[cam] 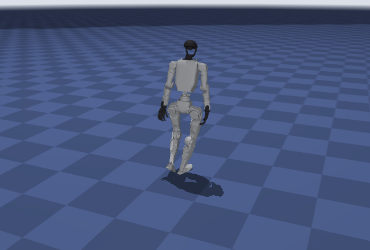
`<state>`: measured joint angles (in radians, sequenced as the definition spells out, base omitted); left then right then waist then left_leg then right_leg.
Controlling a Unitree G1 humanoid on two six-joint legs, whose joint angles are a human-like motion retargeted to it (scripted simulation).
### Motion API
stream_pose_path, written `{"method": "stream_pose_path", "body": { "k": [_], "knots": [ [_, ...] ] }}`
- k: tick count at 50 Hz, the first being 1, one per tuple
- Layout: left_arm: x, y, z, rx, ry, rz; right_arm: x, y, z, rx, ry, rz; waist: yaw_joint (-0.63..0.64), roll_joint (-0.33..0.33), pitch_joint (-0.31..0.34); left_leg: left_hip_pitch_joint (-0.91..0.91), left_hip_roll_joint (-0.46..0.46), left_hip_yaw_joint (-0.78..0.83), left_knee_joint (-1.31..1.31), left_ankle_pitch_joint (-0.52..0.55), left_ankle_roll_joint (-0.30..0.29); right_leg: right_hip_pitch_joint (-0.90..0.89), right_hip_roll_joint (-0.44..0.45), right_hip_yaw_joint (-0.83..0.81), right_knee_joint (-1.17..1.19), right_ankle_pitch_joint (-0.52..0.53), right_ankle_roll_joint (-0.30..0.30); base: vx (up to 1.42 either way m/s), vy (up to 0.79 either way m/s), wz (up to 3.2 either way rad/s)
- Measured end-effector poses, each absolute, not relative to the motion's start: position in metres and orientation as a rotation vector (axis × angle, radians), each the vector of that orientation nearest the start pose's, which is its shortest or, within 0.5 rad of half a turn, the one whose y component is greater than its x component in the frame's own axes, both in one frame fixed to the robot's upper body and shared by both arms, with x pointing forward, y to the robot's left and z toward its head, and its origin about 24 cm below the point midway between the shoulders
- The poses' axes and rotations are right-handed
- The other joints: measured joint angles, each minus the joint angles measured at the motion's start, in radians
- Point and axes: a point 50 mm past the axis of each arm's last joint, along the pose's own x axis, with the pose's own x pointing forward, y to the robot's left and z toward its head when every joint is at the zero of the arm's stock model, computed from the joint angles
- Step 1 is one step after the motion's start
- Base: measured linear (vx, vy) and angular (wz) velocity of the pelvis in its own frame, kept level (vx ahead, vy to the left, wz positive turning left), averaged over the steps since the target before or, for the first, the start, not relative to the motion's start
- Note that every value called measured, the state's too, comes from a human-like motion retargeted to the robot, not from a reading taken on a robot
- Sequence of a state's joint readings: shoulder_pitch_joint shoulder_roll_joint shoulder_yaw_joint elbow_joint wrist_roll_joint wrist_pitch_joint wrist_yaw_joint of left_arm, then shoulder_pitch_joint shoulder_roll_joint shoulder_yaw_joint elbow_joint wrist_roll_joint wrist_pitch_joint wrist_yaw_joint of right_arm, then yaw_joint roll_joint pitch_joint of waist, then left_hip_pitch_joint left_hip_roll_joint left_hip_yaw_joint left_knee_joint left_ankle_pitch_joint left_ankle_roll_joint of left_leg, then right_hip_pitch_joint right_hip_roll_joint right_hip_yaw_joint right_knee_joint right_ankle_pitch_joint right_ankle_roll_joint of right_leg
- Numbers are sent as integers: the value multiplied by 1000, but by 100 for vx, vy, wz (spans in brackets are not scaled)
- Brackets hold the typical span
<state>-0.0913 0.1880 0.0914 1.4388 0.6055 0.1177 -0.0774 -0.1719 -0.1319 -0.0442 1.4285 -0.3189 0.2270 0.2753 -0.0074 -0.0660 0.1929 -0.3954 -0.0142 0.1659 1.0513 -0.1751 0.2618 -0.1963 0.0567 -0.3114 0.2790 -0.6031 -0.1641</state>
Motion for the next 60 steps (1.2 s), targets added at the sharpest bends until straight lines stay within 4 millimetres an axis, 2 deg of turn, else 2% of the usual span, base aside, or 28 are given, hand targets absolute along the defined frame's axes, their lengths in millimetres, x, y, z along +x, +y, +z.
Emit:
{"method": "stream_pose_path", "body": {
  "k": [3,5,7,8,10,12,15,17,20,22,25,27,31,32,33,35,37,39,43,45,47,50,52,55,57,58,60],
  "knots": [
    [63,235,-169,670,1391,-135,110,-194,-165,-247,1461,298,48,0,-3,-69,52,73,33,-122,0,50,12,0,-85,32,1,24,11,-20],
    [53,232,-170,694,1368,-107,118,-193,-163,-291,1419,304,73,6,-9,-90,21,105,-79,-148,0,85,1,-12,-141,68,20,18,46,-1],
    [40,220,-174,657,1407,-146,122,-197,-161,-328,1374,298,71,12,-24,-72,-84,89,-337,-75,-12,101,-49,-50,-167,95,63,21,52,42],
    [33,217,-175,624,1449,-174,124,-198,-160,-341,1347,299,74,18,-27,-49,-118,39,-462,2,-48,115,-47,-53,-171,97,68,27,24,39],
    [18,209,-178,524,1558,-253,126,-198,-159,-358,1287,297,53,12,-34,-17,-209,-111,-529,127,-13,151,-73,-95,-171,89,88,35,1,40],
    [5,207,-177,418,1663,-310,122,-193,-161,-358,1262,287,60,2,-44,-16,-89,54,-458,108,0,173,-57,-86,-148,87,88,43,-24,-25],
    [0,211,-175,323,1740,-335,104,-188,-168,-314,1347,245,45,31,-39,-9,-36,-7,-406,194,0,175,-10,-121,-54,163,67,31,-22,-47],
    [5,213,-175,330,1743,-332,86,-189,-172,-266,1466,258,42,58,-33,13,12,-27,-380,177,0,121,-15,-131,108,285,48,31,-4,-53],
    [21,217,-175,395,1691,-312,59,-197,-174,-219,1636,314,25,67,-29,51,33,-39,-377,156,0,11,-76,-158,378,485,5,30,-7,-48],
    [35,223,-173,457,1645,-290,38,-202,-174,-198,1721,328,27,65,-32,57,36,-40,-343,140,0,-9,-111,-200,428,555,0,35,-4,-39],
    [59,227,-171,528,1560,-245,3,-210,-172,-162,1838,294,29,46,-35,73,17,-34,-303,131,0,-39,-115,-187,357,545,12,36,-5,16],
    [74,226,-169,520,1499,-216,-18,-214,-168,-136,1923,260,13,22,-29,71,-18,-47,-262,136,0,-46,-115,-167,231,565,27,33,-6,57],
    [96,222,-165,438,1423,-218,-44,-213,-163,-34,2036,263,-24,-41,-14,60,-106,-72,-161,101,0,-40,-136,-106,-21,703,79,34,-13,54],
    [99,222,-165,426,1415,-227,-48,-211,-162,-2,2052,280,-26,-52,-11,64,-115,-71,-139,83,0,-34,-135,-86,-60,712,65,36,-19,11],
    [102,223,-164,422,1409,-237,-51,-208,-161,29,2066,303,-23,-59,-11,69,-117,-71,-121,65,0,-24,-133,-80,-86,709,23,34,-19,-2],
    [105,229,-161,434,1406,-256,-52,-206,-160,78,2082,355,-16,-74,-16,75,-117,-60,-69,29,0,19,-139,-165,-117,734,-18,42,-22,-12],
    [99,236,-161,465,1427,-246,-45,-204,-161,73,2066,393,-9,-81,-16,80,-108,-56,-11,22,0,41,-135,-190,-124,788,-35,43,-18,-10],
    [91,239,-162,487,1457,-213,-28,-203,-164,22,2019,402,-6,-67,-7,85,-68,-49,42,48,0,33,-109,-87,-79,783,-31,30,1,-11],
    [58,227,-171,441,1555,-181,15,-206,-170,-144,1877,339,-17,-21,-14,36,15,-39,178,212,0,71,-62,-101,-56,730,-29,44,15,-36],
    [44,220,-174,413,1605,-224,40,-202,-172,-179,1761,312,-23,1,-25,-8,33,-52,237,254,0,98,-39,-128,-73,708,-35,35,13,-19],
    [33,216,-175,412,1646,-283,61,-193,-173,-133,1653,261,-21,10,-39,-23,41,-23,208,213,0,101,-22,-70,-71,699,-20,38,38,14],
    [22,209,-176,436,1678,-362,84,-175,-173,24,1541,82,-1,5,-62,-19,-38,49,-47,207,0,110,-56,-13,-77,695,28,24,65,25],
    [17,206,-177,438,1689,-378,101,-168,-171,114,1454,-5,-7,13,-72,21,-93,74,-331,253,-58,124,-89,-42,-71,675,51,29,47,25],
    [14,206,-177,432,1696,-372,123,-160,-166,180,1331,-30,21,68,-62,79,-125,-89,-690,257,-245,156,-11,-19,-44,625,49,45,7,-24],
    [14,206,-177,422,1691,-365,131,-160,-164,152,1289,24,14,105,-49,113,-106,-193,-827,218,-333,192,38,-14,-27,587,59,51,7,14],
    [13,205,-177,413,1693,-362,132,-161,-163,123,1281,65,5,116,-43,128,-95,-205,-866,208,-341,215,49,-23,-24,569,66,48,6,24],
    [10,205,-177,400,1707,-361,129,-165,-163,52,1294,141,-1,128,-39,150,-82,-186,-890,247,-302,260,52,-51,-8,537,83,48,6,16]
  ]
}}
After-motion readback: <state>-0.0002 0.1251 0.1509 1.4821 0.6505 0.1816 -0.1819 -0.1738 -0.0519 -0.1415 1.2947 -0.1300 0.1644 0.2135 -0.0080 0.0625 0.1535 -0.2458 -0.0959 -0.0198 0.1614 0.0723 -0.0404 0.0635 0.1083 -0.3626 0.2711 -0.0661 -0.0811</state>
